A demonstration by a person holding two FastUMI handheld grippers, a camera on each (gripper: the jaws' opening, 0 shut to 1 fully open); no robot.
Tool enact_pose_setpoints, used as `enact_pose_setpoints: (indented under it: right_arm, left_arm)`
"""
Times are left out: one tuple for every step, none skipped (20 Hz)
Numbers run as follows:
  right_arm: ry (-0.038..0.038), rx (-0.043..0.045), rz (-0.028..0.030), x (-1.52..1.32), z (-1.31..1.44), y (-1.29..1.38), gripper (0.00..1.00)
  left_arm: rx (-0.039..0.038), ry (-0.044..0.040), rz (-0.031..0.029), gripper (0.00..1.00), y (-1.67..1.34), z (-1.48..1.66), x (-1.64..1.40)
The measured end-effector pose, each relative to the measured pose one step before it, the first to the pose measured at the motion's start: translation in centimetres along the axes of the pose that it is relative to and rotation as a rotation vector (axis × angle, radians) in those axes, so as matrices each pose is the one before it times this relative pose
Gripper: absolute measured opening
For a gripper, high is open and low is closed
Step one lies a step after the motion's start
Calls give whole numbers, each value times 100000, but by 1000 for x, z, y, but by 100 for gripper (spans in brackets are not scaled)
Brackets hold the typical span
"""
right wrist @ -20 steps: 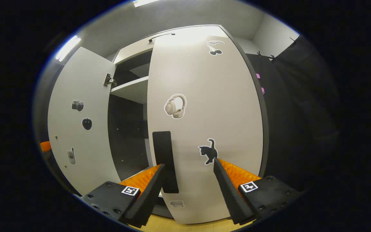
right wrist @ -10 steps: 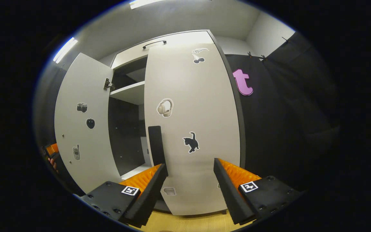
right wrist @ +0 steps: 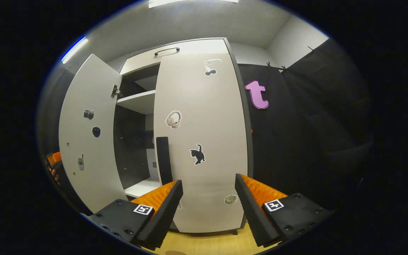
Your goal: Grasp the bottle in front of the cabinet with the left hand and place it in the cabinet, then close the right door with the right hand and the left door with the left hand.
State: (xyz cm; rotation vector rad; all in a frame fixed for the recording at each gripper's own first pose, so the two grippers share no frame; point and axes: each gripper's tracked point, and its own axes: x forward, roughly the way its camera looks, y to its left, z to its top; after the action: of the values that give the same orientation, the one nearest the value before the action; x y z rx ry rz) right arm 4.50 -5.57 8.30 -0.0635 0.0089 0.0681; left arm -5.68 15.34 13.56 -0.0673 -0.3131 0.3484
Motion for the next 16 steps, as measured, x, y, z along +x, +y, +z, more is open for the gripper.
enact_pose_setpoints:
  right_arm:
    - [110, 134, -379, -248, -19, -153, 98]
    - [148, -26, -581, -229, -78, -267, 98]
    - [107, 7, -568, -187, -69, -211, 98]
    - [140, 151, -622, -332, 69, -246, 98]
    - [148, 211, -539, -121, -19, -197, 98]
    - [82, 238, -479, -43, -13, -155, 98]
    - [-16, 144, -368, -30, 12, -145, 98]
    - [-184, -12, -403, -356, 97, -88, 98]
    - [-318, -67, -234, -162, 110, -68, 98]
    - [-275, -72, -249, -167, 96, -13, 98]
    - [-95, -162, -264, -129, 21, -56, 98]
    - [108, -208, -264, -125, 18, -142, 98]
    - [164, -227, -386, -139, -17, -136, 98]
    - [1, -130, -424, -225, 129, -163, 98]
    - [-134, 2, -388, -166, 77, -68, 98]
    - [-200, 12, -340, -189, 43, -136, 98]
  left_arm:
    - [-308, 187, -256, 93, -157, -42, -50]
    - [-559, 244, -532, 93, -202, -104, -100]
    - [-608, 411, -870, 93, -390, -260, -111]
    - [-280, 568, -1406, 93, -394, -114, -106]
    - [278, 371, -1665, 93, -499, -75, -118]
    - [565, 652, -1480, 93, -455, -174, 26]
    - [726, 572, -1376, 93, -461, -147, -133]
    - [589, 394, -1234, 93, -518, -47, 11]
    - [116, 286, -1124, 93, -496, -163, -134]
    - [-359, 402, -1313, 93, -542, -131, 107]
    - [-939, 811, -1393, 93, -538, -316, -23]
    - [-1221, 891, -1628, 93, -511, -296, 0]
    - [-1116, 1010, -1696, 93, -617, -248, -4]
    - [-949, 1068, -1594, 93, -557, -311, 113]
    - [-424, 887, -1599, 93, -607, -187, 149]
    - [-52, 721, -1588, 93, -592, -213, 219]
